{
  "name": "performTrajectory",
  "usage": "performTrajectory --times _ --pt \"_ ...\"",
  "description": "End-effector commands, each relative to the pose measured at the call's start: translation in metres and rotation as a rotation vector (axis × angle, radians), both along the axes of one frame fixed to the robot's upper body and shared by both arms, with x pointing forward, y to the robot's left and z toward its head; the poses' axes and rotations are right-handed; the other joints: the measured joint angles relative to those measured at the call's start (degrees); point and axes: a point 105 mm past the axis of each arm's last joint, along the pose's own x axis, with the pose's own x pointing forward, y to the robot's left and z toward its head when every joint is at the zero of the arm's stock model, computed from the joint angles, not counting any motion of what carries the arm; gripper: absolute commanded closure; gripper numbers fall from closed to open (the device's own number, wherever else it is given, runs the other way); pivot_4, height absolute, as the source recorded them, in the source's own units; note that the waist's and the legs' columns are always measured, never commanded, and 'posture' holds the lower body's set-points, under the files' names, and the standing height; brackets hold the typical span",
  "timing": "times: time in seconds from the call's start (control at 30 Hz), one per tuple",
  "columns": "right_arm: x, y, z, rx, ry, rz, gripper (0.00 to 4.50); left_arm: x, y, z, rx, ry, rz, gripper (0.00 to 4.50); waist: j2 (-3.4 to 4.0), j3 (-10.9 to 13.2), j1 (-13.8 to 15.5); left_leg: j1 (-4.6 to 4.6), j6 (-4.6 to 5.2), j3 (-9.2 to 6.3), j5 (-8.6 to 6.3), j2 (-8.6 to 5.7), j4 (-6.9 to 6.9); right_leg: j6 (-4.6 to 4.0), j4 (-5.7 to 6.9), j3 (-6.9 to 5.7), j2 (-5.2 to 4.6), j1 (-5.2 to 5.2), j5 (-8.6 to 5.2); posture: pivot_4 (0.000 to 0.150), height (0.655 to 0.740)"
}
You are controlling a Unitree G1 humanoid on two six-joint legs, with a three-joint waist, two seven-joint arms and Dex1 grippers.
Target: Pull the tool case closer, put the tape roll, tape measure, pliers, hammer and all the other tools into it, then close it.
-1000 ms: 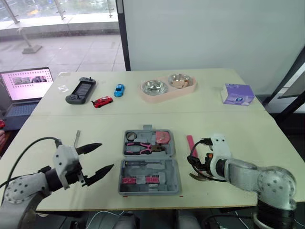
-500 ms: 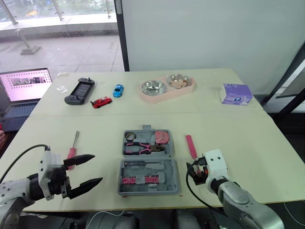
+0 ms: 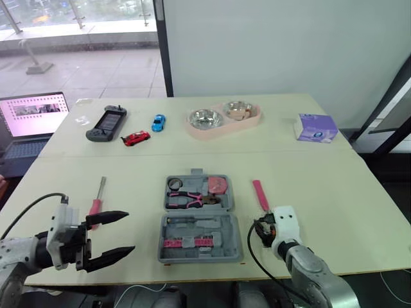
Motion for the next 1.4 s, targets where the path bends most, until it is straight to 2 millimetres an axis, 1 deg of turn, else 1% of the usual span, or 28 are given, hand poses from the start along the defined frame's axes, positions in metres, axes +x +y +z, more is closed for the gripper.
performTrajectory --times 0.03,0.27,0.43,0.5,0.53,0.6,0.63,0.73,0.83,0.93,1.1,1.2,1.23,1.3,1.33,1.4 --pt "-0.005 -0.001 -0.016 0.005 0.070 -0.009 2.48 -0.002 0.004 0.005 -0.001 -0.010 -0.008 0.00 -0.10 -0.06 0.02 0.01 0.00 0.00 0.00 0.02 0.00 0.00 0.00 0.00 0.01 0.00 0.00 0.150 0.7239" --pt "-0.005 0.003 -0.015 0.008 0.072 0.010 2.48 -0.003 0.005 0.002 0.000 -0.005 -0.008 0.00 -0.28 -0.17 0.03 0.02 0.00 0.00 0.00 0.03 0.00 0.00 -0.01 0.00 0.02 0.02 0.00 0.150 0.7239" --pt "-0.002 0.003 -0.008 0.017 0.048 0.020 2.48 -0.002 0.007 0.000 0.006 -0.005 -0.002 0.00 -0.27 -0.17 -0.03 0.05 0.00 0.01 0.00 0.07 -0.02 -0.01 0.00 0.00 0.04 0.02 0.00 0.150 0.7239" --pt "-0.001 0.005 -0.007 0.030 0.047 0.031 1.43 -0.002 0.008 0.000 0.009 -0.006 0.001 0.00 -0.26 -0.16 -0.01 0.05 0.00 0.01 0.00 0.08 -0.02 -0.01 0.00 0.00 0.05 0.02 0.00 0.150 0.7239" --pt "-0.001 0.006 -0.006 0.042 0.051 0.028 1.07 -0.002 0.008 0.000 0.009 -0.006 0.002 0.00 -0.25 -0.16 0.00 0.05 0.00 0.01 0.00 0.08 -0.02 -0.01 0.00 0.00 0.06 0.02 0.01 0.150 0.7239" --pt "0.001 0.007 -0.004 0.058 0.050 0.022 0.18 -0.002 0.008 -0.001 0.010 -0.005 0.004 0.00 -0.23 -0.15 -0.02 0.05 0.00 0.01 0.00 0.10 -0.02 -0.01 0.00 0.00 0.06 0.02 0.01 0.150 0.7239" --pt "0.002 0.007 -0.002 0.062 0.043 0.023 0.03 -0.002 0.008 -0.001 0.010 -0.005 0.004 0.00 -0.23 -0.15 -0.02 0.06 0.00 0.01 -0.01 0.16 -0.03 -0.02 0.00 0.00 0.11 0.02 0.01 0.150 0.7239" --pt "0.007 0.005 0.008 0.065 0.016 0.015 0.03 -0.002 0.009 -0.001 0.011 -0.003 0.007 0.00 -0.21 -0.14 -0.01 0.06 0.00 0.05 -0.01 0.25 -0.03 -0.08 -0.02 0.00 0.18 0.02 0.05 0.150 0.7239" --pt "0.012 -0.002 0.018 0.080 0.001 -0.009 0.03 -0.003 0.009 -0.002 0.010 0.001 0.010 0.00 -0.19 -0.13 -0.01 0.06 0.00 0.05 -0.01 0.29 -0.02 -0.09 -0.02 0.00 0.22 0.01 0.05 0.150 0.7239" --pt "0.014 -0.008 0.019 0.091 0.016 -0.033 0.03 -0.004 0.009 -0.003 0.009 0.005 0.010 0.00 -0.11 -0.08 0.10 0.06 0.00 0.06 -0.01 0.29 -0.02 -0.10 -0.02 0.00 0.22 0.01 0.06 0.150 0.7239" --pt "0.013 -0.012 0.013 0.086 0.048 -0.050 0.03 -0.004 0.009 -0.004 0.010 0.010 0.011 0.00 0.05 0.02 0.12 0.06 0.01 0.05 -0.01 0.31 -0.04 -0.10 -0.02 0.00 0.24 -0.01 0.05 0.150 0.7239" --pt "0.013 -0.012 0.007 0.085 0.078 -0.064 0.81 -0.005 0.009 -0.004 0.010 0.013 0.012 0.00 0.05 0.02 0.11 0.06 0.01 0.06 -0.01 0.31 -0.04 -0.10 -0.02 0.00 0.24 -0.01 0.06 0.150 0.7239" --pt "0.013 -0.013 0.004 0.093 0.088 -0.072 1.36 -0.005 0.009 -0.004 0.010 0.013 0.013 0.00 0.04 0.01 0.09 0.06 0.01 0.06 -0.01 0.31 -0.04 -0.10 -0.02 0.00 0.24 -0.01 0.06 0.150 0.7239" --pt "0.011 -0.015 -0.002 0.084 0.119 -0.088 2.27 -0.005 0.009 -0.004 0.012 0.013 0.016 0.00 0.04 0.01 0.03 0.06 0.01 0.05 -0.01 0.33 -0.04 -0.10 -0.02 0.00 0.27 -0.01 0.06 0.150 0.7239" --pt "0.010 -0.016 -0.006 0.088 0.141 -0.096 2.89 -0.004 0.009 -0.003 0.012 0.013 0.017 0.00 0.04 0.01 -0.03 0.06 0.01 0.05 -0.01 0.35 -0.04 -0.11 -0.02 0.00 0.29 -0.01 0.06 0.150 0.7239" --pt "0.008 -0.016 -0.010 0.086 0.164 -0.094 3.85 -0.004 0.009 -0.003 0.011 0.011 0.019 0.00 0.01 -0.01 -0.07 0.07 0.01 0.06 -0.02 0.41 -0.04 -0.14 -0.02 0.00 0.33 -0.01 0.08 0.150 0.7239"
